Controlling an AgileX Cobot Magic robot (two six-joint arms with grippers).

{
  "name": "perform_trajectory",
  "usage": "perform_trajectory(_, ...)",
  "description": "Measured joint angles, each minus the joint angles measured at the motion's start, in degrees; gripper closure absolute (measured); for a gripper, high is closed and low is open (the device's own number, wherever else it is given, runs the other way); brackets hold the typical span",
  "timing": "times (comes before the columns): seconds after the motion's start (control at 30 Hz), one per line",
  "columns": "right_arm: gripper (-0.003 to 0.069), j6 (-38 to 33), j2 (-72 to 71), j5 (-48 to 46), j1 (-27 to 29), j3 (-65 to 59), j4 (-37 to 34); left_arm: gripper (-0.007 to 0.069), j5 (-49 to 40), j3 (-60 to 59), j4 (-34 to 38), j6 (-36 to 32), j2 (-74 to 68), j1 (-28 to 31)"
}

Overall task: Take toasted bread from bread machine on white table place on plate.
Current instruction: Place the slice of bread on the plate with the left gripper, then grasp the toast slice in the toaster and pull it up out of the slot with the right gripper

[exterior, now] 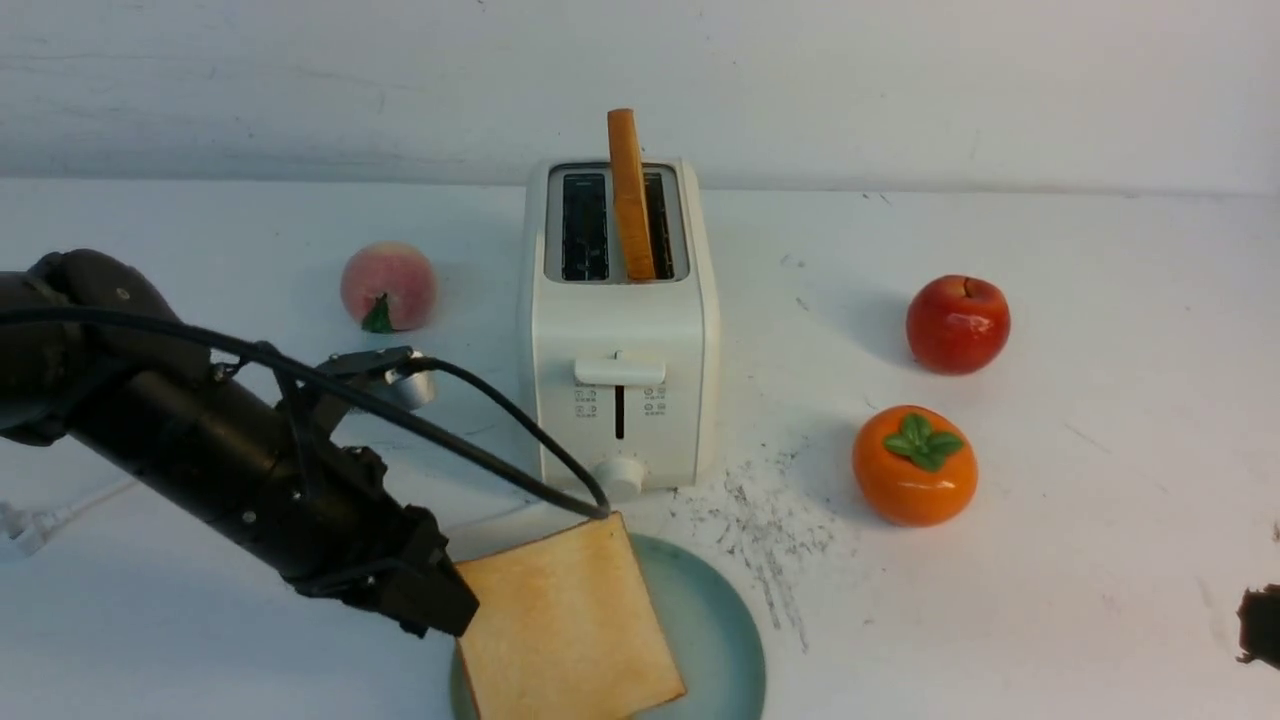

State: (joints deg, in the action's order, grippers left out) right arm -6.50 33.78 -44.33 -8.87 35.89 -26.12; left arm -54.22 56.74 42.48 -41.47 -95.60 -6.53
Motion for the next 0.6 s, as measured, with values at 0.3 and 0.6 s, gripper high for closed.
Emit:
perform_trajectory(0.3, 0.0588, 0.0, 4.5, -3.5, 0.0, 8.8, 1.2, 0.0242, -2.4, 8.1, -16.7, 21.3, 8.8, 0.0)
perform_trajectory(0.6, 0.0587, -1.2, 22.9, -8.5, -0.4, 23.5, -1.1, 0.0638, -1.3, 7.9, -23.5, 35.4, 26.8, 0.0)
